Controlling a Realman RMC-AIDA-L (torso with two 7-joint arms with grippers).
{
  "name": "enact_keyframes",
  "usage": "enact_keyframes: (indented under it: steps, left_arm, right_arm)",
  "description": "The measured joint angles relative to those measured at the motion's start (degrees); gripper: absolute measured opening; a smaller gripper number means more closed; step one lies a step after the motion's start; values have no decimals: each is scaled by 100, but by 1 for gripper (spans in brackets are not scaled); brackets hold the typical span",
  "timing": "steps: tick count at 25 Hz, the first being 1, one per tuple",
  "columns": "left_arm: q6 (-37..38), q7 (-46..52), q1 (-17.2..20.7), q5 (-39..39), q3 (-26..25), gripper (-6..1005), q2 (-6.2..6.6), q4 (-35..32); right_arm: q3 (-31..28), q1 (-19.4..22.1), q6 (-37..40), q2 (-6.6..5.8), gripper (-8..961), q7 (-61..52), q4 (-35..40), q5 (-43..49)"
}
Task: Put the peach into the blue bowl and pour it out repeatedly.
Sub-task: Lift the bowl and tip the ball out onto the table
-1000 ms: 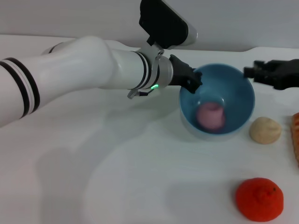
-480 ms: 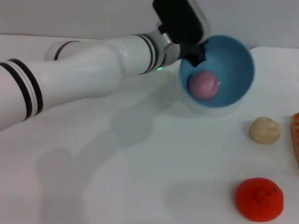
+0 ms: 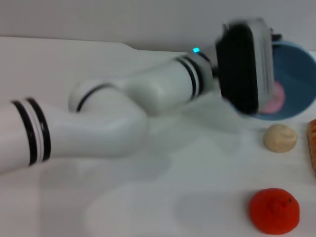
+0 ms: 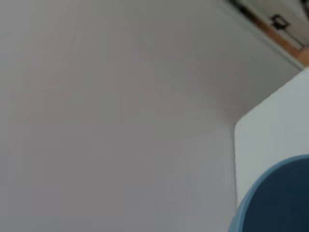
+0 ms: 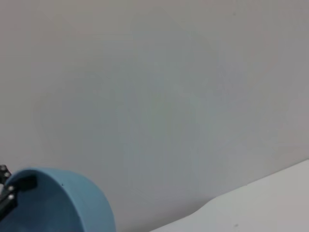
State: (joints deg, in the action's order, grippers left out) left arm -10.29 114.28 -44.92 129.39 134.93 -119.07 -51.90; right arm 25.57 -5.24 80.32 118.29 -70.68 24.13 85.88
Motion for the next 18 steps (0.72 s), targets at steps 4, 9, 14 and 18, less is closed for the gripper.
enact_keyframes:
  steps: [4,9,14,18]
  left_arm:
    - [-818,-1520,225,7,644,0,-1,-143]
    - [-1285,-2482,344,11,944,-1,-2,-111]
    - [-1639,-3058,466,-5,1143,-1,-1,35]
    - [-1854,-3252,515,-14,1253,-1,-2,103]
  right_arm:
    - [-3,-27,-5,2,454,27,-16,-3]
    - [-7,-91,-9,4,454,30,-24,-30]
    - [-16,-144,-53,8,454,33,-29,-43]
    - [-17,-168,-61,10,453,33,-32,-45]
